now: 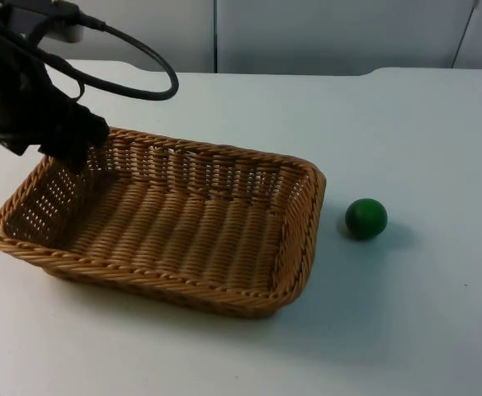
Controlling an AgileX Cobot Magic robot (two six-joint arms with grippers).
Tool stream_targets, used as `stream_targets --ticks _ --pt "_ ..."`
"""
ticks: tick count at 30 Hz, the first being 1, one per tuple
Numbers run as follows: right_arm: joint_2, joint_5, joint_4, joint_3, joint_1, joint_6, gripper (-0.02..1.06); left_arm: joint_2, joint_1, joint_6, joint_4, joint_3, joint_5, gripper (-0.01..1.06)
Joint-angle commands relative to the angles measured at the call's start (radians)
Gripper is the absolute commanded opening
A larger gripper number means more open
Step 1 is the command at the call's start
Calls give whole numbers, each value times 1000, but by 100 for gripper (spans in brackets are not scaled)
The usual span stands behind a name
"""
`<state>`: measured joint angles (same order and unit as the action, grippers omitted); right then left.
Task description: Pick up the basket with the left hand and place the ball into the basket with the right hand.
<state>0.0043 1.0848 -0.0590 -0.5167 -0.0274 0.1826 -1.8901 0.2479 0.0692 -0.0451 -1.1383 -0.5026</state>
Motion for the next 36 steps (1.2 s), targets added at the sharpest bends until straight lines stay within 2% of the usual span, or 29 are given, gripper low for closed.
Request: stream_targets --ticks 1,10,20,22,23,25,26,27,28,36 --pt "-4 -11 1 -3 6 2 0 -11 1 -1 -3 -4 20 63" --pt "-4 -11 1 -3 6 2 0 -58 1 -1 -6 -4 78 63" --pt "-4 -11 1 -3 6 2 0 -143 1 -1 -11 -4 78 63" --pt "-4 -11 1 -3 6 2 0 -152 1 -1 -11 -4 76 53" --pt "-4 -11 1 -3 6 2 0 -152 1 -1 -11 -4 76 53" --pt "-4 -11 1 -3 6 2 0 -153 1 -1 -11 -4 76 31" --pt "-4 -11 1 -3 6 2 0 -153 1 -1 -11 -4 78 16" --pt "-4 -11 1 -3 6 2 0 -153 1 -1 -11 -4 78 16" --pt "-4 -11 1 -3 6 2 0 -153 1 -3 -11 -4 78 1" --pt "-4 -11 1 -3 6 2 0 -151 1 -160 -1 -31 74 0"
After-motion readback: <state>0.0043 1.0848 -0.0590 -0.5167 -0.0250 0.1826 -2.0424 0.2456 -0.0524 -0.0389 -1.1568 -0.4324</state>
